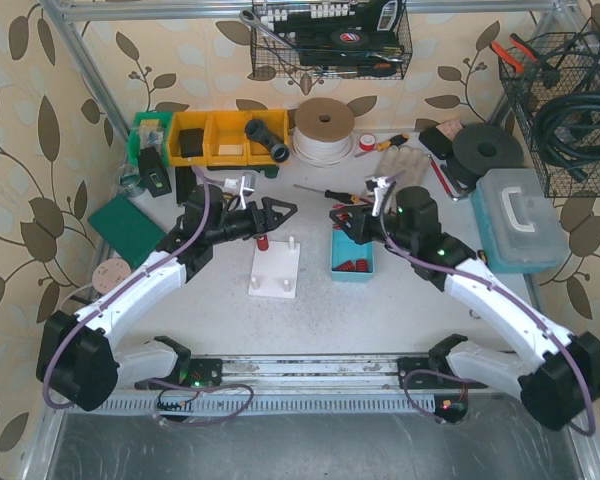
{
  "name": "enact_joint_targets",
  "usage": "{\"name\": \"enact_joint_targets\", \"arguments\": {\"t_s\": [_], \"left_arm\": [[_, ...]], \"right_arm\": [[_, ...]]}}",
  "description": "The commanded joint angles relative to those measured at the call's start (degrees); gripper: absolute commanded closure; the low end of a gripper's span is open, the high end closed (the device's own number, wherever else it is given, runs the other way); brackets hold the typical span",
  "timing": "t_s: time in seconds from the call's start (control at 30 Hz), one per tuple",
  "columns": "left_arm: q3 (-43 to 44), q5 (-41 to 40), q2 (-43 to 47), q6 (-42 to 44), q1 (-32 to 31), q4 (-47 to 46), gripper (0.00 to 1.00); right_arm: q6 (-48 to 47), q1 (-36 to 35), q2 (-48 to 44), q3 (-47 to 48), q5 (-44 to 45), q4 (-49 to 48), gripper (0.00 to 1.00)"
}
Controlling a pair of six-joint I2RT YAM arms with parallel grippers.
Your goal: Install the large spring
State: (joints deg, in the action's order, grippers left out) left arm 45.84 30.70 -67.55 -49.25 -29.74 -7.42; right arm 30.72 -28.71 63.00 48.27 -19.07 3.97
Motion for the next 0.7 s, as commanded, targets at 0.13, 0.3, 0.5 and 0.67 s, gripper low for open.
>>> {"name": "enact_joint_targets", "arguments": {"t_s": [0.13,0.3,0.5,0.67], "left_arm": [[-0.9,5.2,-1.2,-17.3,-4.6,-21.6,0.17],[-0.1,3.3,-5.8,-24.4,-6.7,-33.4,0.18],[4.7,1.6,-9.3,-20.7,-9.2,-30.1,0.18],[5.6,1.1,-12.5,-22.7,-9.8,-34.5,0.19]], "right_arm": [[5.4,1.0,-7.4,-3.6,10.1,-13.4,1.0],[22.3,1.3,-7.0,-4.6,16.8,-16.8,1.0],[36.8,2.1,-5.7,-4.7,18.3,-21.1,1.0],[46.1,3.9,-3.4,-5.5,13.5,-23.8,1.0]]}}
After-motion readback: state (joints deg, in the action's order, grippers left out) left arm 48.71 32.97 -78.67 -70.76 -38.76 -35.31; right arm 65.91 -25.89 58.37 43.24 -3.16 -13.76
